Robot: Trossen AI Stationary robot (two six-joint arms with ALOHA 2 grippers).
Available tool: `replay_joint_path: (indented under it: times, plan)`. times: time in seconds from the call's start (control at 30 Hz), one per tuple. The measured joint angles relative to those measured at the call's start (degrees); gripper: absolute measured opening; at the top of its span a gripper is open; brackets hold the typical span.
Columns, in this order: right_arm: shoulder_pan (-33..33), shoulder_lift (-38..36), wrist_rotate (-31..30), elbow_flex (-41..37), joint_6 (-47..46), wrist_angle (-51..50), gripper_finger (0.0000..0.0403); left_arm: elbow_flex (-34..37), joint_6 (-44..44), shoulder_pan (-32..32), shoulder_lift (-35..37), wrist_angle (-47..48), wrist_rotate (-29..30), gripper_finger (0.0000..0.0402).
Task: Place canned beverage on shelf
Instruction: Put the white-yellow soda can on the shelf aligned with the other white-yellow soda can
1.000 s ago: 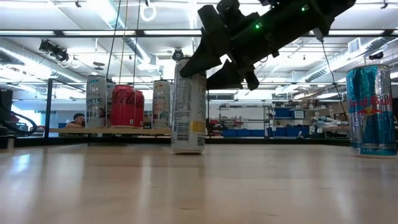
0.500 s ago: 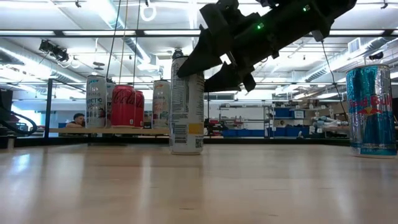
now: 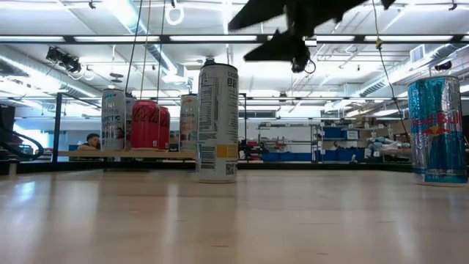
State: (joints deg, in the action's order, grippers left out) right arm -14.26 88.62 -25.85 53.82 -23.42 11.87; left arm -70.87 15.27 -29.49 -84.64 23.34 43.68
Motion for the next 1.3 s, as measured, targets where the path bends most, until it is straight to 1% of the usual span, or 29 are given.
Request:
replay_joint_path:
  times: [0.13,0.27,0.33,0.47,0.73,0.9,1.1,1.3]
  plan:
    - [-0.2,-5.2,-0.1,0.0,1.5,-4.2,0.0356,0.0,5.2,2.4,-0.1,2.2,-0.8,0.0314]
    - [-0.4,-9.3,-2.1,0.0,2.6,-10.2,0.0356,0.1,7.2,5.2,-1.3,2.5,-9.2,0.0314]
    - [-0.6,-10.9,-3.4,0.0,2.6,-13.7,0.0355,0.0,8.2,6.3,-2.1,1.5,-11.4,0.0314]
    - [-1.3,-12.4,-6.1,0.0,2.2,-18.8,0.0355,0.0,10.3,7.9,-3.1,2.0,-11.5,0.0314]
    - [-1.8,-12.4,-6.1,0.0,4.5,-19.2,0.0355,0.0,13.2,11.9,-3.6,2.8,-11.4,0.0314]
    - [-1.8,-12.4,-6.1,0.0,4.6,-19.2,0.0356,0.0,14.5,14.1,-5.7,3.8,-12.0,0.0314]
    - [-1.8,-12.4,-6.1,0.0,4.5,-19.3,0.0355,0.0,14.2,14.3,-8.1,3.8,-13.1,0.0314]
    - [-1.8,-12.4,-6.0,0.0,4.0,-19.3,0.0356,0.0,14.3,14.3,-8.9,4.2,-14.1,0.0314]
